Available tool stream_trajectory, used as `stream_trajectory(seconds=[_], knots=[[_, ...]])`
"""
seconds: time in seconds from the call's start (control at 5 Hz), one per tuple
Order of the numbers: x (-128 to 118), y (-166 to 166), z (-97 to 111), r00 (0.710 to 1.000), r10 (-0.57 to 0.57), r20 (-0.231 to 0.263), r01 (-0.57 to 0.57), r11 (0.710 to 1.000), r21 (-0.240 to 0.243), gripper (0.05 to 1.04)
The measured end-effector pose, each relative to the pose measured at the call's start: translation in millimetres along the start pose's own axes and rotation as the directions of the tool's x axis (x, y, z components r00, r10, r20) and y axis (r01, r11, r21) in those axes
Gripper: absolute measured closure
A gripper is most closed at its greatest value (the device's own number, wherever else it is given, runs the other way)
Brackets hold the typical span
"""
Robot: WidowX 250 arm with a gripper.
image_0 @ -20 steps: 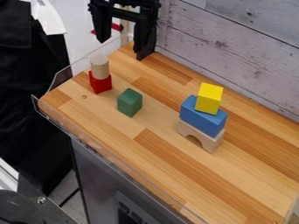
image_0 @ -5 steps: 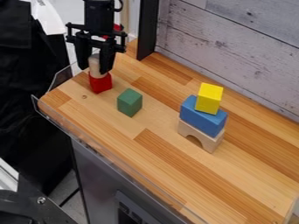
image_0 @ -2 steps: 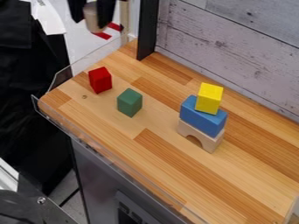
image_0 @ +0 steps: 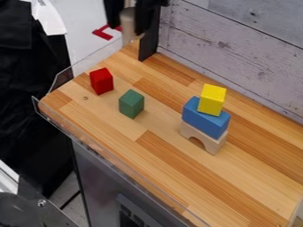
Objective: Take the cylinder off the red cube and put it on top of the yellow cube
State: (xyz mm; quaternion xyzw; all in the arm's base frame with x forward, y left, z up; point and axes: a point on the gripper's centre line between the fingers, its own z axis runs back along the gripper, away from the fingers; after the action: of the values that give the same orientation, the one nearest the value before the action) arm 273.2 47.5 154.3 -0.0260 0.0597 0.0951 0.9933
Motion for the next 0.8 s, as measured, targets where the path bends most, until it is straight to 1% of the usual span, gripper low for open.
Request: stream_trajectory(seconds=[0.2,0.4,0.6,0.8], knots=[[-4,-32,-1,0.998,-0.065,-0.014,0.065,0.997,-0.038,0.542],[-11,-54,-4,0.993,-0.114,-0.037,0.112,0.993,-0.045,0.542],[-16,-74,-6,0.985,-0.17,-0.042,0.169,0.985,-0.037,0.542],[-20,-82,-16,0.979,-0.187,-0.075,0.185,0.982,-0.035,0.542]])
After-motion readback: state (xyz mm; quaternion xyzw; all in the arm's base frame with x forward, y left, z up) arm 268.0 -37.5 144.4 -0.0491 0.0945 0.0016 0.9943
